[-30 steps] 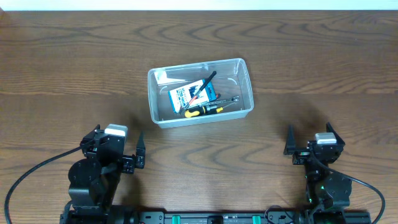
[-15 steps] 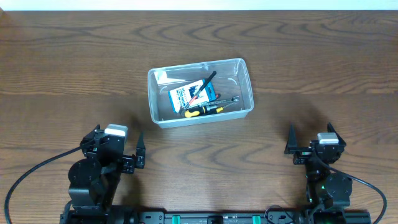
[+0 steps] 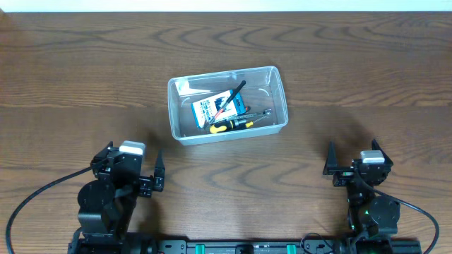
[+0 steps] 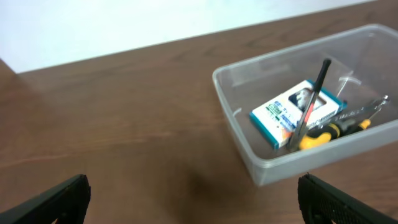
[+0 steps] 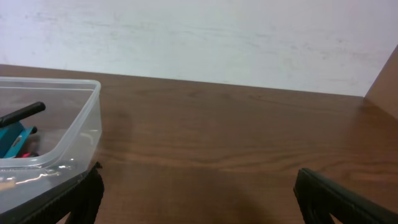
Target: Pack container
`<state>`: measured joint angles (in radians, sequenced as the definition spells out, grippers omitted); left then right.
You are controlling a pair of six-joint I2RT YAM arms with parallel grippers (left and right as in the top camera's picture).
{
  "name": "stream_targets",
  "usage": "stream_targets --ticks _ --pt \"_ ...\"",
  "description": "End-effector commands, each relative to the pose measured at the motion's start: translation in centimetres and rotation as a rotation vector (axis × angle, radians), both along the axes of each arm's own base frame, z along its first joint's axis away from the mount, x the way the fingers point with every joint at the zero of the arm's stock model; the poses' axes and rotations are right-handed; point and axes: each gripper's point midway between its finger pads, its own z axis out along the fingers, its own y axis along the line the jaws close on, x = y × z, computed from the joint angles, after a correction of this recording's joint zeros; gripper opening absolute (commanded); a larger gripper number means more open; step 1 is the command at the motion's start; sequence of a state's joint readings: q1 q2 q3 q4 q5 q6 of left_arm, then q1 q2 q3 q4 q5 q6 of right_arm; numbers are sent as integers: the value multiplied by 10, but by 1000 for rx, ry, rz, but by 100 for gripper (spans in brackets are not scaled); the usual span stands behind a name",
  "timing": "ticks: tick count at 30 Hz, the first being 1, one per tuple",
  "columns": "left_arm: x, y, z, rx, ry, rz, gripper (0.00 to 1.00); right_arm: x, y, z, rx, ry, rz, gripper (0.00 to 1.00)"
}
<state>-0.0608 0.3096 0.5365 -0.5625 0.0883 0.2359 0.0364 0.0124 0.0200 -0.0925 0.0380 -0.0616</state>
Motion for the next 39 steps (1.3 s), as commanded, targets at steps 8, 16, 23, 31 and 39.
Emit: stream_targets --ticks 8,16,23,31,39 --pt "-14 -10 -34 -299 -6 60 98 0 -3 -1 15 -2 -15 99" --pt "26 6 -12 -315 -428 107 98 0 -3 -1 15 -2 -15 99" --pt "29 10 -15 -249 -477 115 98 0 -3 -1 15 -2 -15 99" --pt "26 -9 -64 -248 -263 21 98 0 -3 -1 15 -2 -15 99" --pt "24 -18 -67 -235 -248 -32 98 0 -3 -1 15 -2 -15 99"
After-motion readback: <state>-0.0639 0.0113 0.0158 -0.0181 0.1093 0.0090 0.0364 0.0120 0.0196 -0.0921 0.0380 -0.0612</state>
